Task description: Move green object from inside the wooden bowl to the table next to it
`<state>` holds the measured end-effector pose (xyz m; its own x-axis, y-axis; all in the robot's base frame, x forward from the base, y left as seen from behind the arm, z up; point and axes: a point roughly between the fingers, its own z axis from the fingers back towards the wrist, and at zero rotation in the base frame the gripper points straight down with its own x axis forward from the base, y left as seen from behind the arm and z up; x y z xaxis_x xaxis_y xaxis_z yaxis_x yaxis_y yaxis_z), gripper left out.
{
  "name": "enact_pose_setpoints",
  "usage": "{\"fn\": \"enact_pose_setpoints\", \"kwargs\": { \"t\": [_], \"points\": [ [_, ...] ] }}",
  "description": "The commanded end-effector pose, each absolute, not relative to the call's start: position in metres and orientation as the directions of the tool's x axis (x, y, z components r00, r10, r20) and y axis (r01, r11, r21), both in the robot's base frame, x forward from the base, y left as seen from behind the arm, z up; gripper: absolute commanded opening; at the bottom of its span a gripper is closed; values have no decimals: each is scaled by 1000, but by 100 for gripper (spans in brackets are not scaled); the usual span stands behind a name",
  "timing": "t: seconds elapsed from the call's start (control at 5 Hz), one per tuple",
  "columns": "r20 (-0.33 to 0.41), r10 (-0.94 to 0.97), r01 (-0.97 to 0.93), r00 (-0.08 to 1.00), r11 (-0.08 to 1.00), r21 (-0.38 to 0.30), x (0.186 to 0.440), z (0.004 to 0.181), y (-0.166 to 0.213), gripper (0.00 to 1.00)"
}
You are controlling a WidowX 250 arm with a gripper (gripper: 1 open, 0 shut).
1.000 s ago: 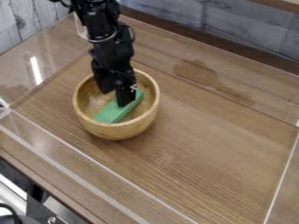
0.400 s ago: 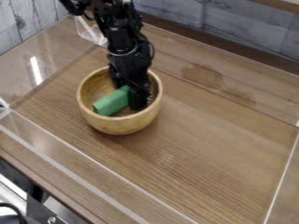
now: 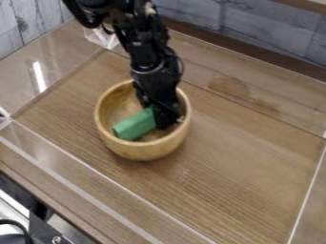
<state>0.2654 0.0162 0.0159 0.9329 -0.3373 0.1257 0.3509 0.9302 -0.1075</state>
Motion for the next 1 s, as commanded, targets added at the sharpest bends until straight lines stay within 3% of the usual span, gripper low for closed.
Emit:
{"fn": "enact_pose_setpoints", "kwargs": {
  "t": [0.0,0.2,0.4,0.8],
  "points": [
    [68,-378,385,923,905,-181,242,11,0,100],
    [62,-291,298,955,930,-216,240,14,-5,100],
    [76,-256,267,964,935,-232,243,23,-5,0],
    [109,-240,260,965,931,-256,249,47,5,0]
  ]
}}
